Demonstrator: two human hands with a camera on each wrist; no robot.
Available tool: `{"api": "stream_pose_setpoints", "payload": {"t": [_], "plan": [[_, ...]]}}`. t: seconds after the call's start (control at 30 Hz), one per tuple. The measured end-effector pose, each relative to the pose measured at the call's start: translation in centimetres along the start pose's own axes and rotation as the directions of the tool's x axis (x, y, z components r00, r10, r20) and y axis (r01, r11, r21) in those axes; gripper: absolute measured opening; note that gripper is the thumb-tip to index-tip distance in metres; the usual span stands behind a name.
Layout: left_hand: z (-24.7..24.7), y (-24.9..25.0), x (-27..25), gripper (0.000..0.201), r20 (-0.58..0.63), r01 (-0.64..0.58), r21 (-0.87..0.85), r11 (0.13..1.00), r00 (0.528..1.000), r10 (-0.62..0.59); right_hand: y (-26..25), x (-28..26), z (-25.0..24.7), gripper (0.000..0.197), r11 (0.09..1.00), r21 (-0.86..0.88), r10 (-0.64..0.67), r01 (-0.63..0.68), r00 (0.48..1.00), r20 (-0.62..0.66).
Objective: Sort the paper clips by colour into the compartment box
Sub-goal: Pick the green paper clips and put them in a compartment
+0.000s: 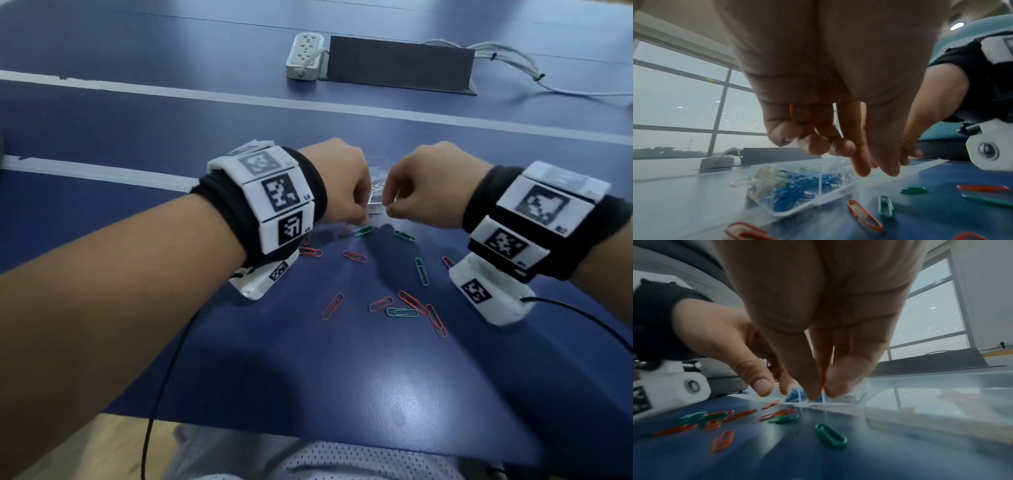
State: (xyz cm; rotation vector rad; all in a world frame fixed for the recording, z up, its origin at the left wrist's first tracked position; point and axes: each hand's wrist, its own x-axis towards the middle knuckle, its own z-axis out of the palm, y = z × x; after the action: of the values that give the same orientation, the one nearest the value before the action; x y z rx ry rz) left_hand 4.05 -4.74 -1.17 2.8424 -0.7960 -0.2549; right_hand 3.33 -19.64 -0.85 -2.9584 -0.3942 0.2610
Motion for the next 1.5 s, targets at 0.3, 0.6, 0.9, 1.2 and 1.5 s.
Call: {"api": "stream_pose_setpoints", "payload": {"t": [0.3,0.6,0.9,1.2,1.5], "plan": [[1.0,2.2,1.1,0.014,0.108,0.042,0.105,0.994,0.993,-0.053,-0.3,-2.2,1.0,0.017,0.999,-0.051,-0.007,0.013,0.994,0.109],[1.0,2.3,0.5,0.008,0.117,0.084,-0.037,0.996,0.99,-0.079,1.0,-4.0,0.8,0.023,0.998,0.07,0.005,-0.011,0.997,0.079],[0.6,4.0,-1.8,0.02,0.214,-0.022,-0.205,0.979,0.975,0.067,1.7,-5.4,1.4,0.016,0.997,0.048,0.057,-0.063,0.992,0.111],[2.0,6.4,-3.7,0.02,0.289,-0.116,-0.096,0.989,0.947,0.139,0.0,-5.7,1.3,0.039,0.996,-0.084,0.004,0.007,0.992,0.127],[2.3,8.1,-3.7,0.014,0.313,-0.285,0.15,0.947,0.922,0.228,0.2,-5.7,1.0,0.017,0.999,0.023,0.035,-0.038,0.991,0.13]]}}
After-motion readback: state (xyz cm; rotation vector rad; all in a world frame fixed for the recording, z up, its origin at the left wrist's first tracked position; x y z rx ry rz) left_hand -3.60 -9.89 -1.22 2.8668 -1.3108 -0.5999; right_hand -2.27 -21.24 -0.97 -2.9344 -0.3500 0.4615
